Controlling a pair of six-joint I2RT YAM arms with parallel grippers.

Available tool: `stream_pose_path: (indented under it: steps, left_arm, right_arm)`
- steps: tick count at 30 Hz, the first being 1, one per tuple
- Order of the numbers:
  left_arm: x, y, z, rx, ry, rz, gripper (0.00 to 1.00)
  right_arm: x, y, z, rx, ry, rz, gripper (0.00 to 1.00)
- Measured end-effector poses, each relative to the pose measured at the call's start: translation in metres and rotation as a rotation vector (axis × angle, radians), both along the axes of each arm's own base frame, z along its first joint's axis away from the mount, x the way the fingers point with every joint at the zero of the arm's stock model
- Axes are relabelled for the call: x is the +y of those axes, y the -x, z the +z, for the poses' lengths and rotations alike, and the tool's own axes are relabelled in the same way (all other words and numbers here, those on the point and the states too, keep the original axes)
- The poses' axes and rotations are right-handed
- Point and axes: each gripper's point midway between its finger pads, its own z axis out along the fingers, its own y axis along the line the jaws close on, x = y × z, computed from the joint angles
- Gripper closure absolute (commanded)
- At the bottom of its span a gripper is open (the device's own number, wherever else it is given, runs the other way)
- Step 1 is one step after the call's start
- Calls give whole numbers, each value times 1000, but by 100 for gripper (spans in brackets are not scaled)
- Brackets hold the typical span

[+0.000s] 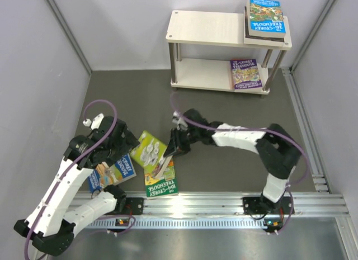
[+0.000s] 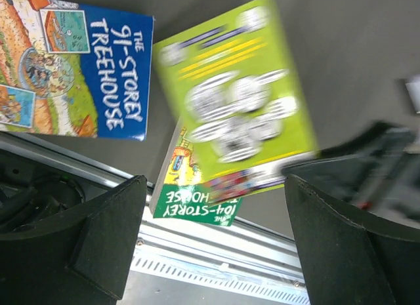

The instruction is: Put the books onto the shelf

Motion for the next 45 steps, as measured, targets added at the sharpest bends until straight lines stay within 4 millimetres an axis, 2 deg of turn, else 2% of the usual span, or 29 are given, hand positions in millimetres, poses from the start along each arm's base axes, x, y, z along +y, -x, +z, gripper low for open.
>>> stream_pose_path:
  steps: [3,7,10,13,17,21,26,33,36,39,44,45]
  left_arm:
    - [-1,-2,0,-1,-2,-3,9]
    - [-4,-8,-1,-6,-5,-13,9]
    - [-9,-15,-3,-6,-8,-24,9]
    - [-13,-22,-6,-1,-12,-35,9]
    - [-18,-29,-8,2,-21,-55,9]
    - [-20,-34,-12,17,-43,-76,8]
    - [-24,-42,-4,7,-58,-104,8]
    - [-26,-43,-3,6,-68,-133,8]
    - [-25,-43,-3,6,-72,-140,8]
    - [-25,-43,-3,7,-74,-141,8]
    - [-24,-41,-3,12,-80,-140,7]
    - [-23,-41,-2,12,-83,-138,7]
  right_arm:
    - [-43,-58,45,-112,-14,-156,100]
    - [-98,-125,100,-248,-24,-341,100]
    - [-128,-157,130,-317,-39,-429,100]
    - [-148,-177,143,-335,-40,-493,100]
    - [-164,-197,147,-316,-48,-587,100]
    - [-165,-228,144,-285,-108,-712,100]
    - [-157,-270,123,-220,-193,-856,100]
    - [-150,-332,75,-145,-197,-1011,100]
    - [-141,-365,71,-145,-216,-1037,100]
    - [-131,-397,77,-169,-254,-1044,100]
    - [-122,-429,72,-181,-261,-1054,100]
    - [-121,-432,69,-178,-257,-1056,93]
